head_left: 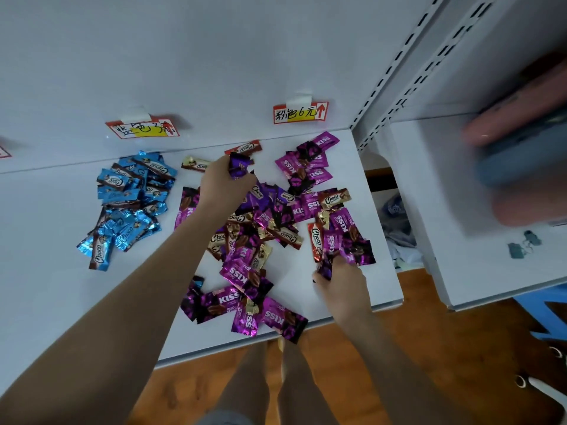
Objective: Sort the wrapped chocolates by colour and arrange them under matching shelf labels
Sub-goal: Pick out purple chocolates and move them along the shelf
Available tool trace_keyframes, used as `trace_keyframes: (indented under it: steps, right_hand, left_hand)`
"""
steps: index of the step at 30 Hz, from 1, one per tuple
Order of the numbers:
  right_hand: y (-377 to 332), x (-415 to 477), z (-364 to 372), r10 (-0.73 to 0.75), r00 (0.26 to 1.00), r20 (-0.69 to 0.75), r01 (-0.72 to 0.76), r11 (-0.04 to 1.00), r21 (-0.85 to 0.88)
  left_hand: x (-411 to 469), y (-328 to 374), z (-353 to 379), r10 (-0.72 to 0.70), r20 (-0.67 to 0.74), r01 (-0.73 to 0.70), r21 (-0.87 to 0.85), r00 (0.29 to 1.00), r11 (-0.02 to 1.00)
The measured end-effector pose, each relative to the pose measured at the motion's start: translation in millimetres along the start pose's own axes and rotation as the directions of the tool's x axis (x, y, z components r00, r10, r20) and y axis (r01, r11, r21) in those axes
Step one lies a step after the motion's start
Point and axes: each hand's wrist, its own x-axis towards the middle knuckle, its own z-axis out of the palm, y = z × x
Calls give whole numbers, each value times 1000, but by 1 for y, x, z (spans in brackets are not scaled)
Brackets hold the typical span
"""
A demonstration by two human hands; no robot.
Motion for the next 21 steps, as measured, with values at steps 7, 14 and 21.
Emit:
trace_keyframes:
  steps: [7, 14, 21]
  right_hand:
    - [6, -12, -6, -75, 997, -8, 75, 980, 183]
    - [13, -16, -5, -123, 992, -37, 129, 948, 290]
    - [15, -15, 0, -18, 992, -125, 61, 938, 343]
  left_hand:
    - [3, -10, -7, -41, 69, 37, 60, 997, 997]
    - [23, -9, 28, -46, 229, -75, 492, 972, 867]
    - [30, -5, 44, -73, 170, -60, 666, 983, 744]
